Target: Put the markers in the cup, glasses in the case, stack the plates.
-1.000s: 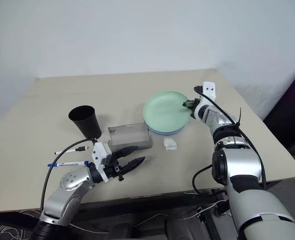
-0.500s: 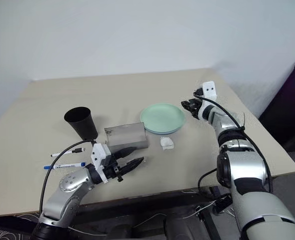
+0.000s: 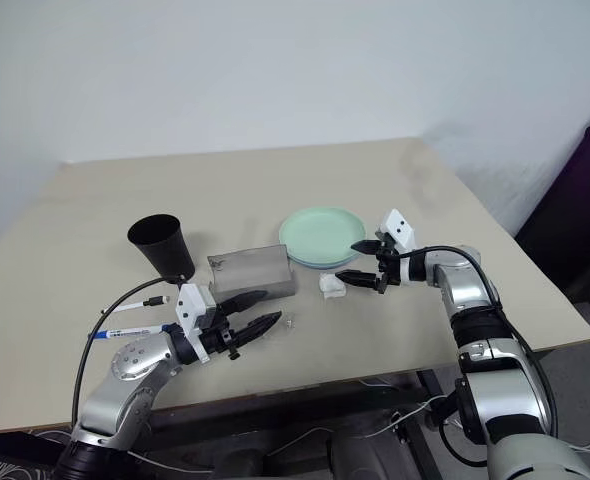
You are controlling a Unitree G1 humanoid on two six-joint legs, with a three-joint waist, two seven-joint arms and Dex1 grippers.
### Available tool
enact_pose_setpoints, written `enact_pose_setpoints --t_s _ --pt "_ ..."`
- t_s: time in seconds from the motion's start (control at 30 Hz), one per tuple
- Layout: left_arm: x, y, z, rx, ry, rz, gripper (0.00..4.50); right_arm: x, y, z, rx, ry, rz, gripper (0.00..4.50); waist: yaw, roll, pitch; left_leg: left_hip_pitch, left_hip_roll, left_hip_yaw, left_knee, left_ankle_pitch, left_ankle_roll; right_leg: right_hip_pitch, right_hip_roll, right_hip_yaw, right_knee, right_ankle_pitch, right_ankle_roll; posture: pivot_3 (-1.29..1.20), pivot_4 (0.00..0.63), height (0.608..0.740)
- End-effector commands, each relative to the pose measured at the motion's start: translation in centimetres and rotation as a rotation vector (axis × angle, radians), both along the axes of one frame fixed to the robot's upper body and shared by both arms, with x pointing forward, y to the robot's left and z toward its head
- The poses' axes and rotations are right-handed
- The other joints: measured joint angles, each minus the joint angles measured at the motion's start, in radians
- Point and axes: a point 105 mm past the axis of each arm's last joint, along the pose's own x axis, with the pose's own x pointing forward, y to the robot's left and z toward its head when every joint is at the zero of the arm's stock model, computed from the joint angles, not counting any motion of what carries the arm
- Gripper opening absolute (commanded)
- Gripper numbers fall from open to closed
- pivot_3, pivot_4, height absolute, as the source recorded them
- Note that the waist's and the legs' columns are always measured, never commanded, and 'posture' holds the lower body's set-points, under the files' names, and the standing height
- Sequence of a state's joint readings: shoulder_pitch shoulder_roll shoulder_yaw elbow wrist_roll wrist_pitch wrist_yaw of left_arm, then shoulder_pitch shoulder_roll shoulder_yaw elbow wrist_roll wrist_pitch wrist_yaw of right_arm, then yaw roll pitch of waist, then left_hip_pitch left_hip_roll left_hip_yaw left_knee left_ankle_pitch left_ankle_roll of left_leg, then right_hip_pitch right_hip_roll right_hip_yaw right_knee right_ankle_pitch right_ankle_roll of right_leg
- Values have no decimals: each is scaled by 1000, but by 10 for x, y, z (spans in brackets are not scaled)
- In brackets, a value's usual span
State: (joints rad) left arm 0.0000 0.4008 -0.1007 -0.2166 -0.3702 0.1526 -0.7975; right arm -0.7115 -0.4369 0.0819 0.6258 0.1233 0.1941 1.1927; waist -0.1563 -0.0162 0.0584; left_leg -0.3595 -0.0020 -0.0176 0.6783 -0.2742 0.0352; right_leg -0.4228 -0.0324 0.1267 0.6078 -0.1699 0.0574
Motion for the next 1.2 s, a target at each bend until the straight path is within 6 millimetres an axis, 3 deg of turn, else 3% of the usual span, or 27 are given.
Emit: enact_pose_setpoints --t_s 0.03,0.23,0.37,0.5,0.73,0.8,0.87,0.97,1.07,1.17,1.2 --pt "4 6 12 0 -54 12 2521 0 11 2 -3 -20 8 4329 0 0 0 0 0 0 0 0 0 0 0 0 0 0 0 0 0 737" --pt "5 12 10 18 -52 27 2521 1 18 -28 -71 34 -33 4329 3 0 0 0 0 0 -1 0 0 0 0 0 0 0 0 0 0 737" --pt "5 14 10 23 -54 35 2521 4 19 -33 -75 45 -56 4162 3 0 0 -1 0 -1 0 0 0 0 0 0 0 0 0 0 0 737" --pt "4 17 9 27 -53 44 2521 3 16 -35 -79 52 -55 3092 3 0 0 -1 0 -1 0 0 0 0 0 0 0 0 0 0 0 737" --pt "5 18 8 32 -52 50 2521 4 15 -24 -45 38 -41 576 3 0 0 0 0 -1 0 0 0 0 0 0 0 0 1 0 0 737" --pt "4 19 8 35 -51 54 2521 1 18 -10 3 7 0 34 3 0 0 0 0 -1 0 0 0 0 0 0 0 0 1 0 0 737" --pt "5 21 7 39 -50 58 2521 1 21 8 57 -27 17 34 3 0 0 0 0 0 0 0 0 0 0 0 0 1 1 0 0 737" --pt "5 25 6 47 -48 64 2521 21 21 31 82 -99 -73 34 3 0 0 0 0 -1 -1 0 0 0 0 0 0 1 1 0 0 737" --pt "5 25 6 49 -47 64 2521 36 19 33 77 -114 -158 34 2 0 0 0 0 0 0 0 0 0 0 -1 0 1 0 0 0 737" --pt "6 25 6 51 -48 62 2521 51 19 22 28 -117 -254 34 2 0 0 0 0 -1 0 0 0 0 0 -1 0 0 0 0 0 737" --pt "7 25 6 51 -48 61 2521 55 21 19 28 -108 -280 272 2 0 0 0 0 -1 -1 0 0 0 0 -1 0 1 0 0 0 737"
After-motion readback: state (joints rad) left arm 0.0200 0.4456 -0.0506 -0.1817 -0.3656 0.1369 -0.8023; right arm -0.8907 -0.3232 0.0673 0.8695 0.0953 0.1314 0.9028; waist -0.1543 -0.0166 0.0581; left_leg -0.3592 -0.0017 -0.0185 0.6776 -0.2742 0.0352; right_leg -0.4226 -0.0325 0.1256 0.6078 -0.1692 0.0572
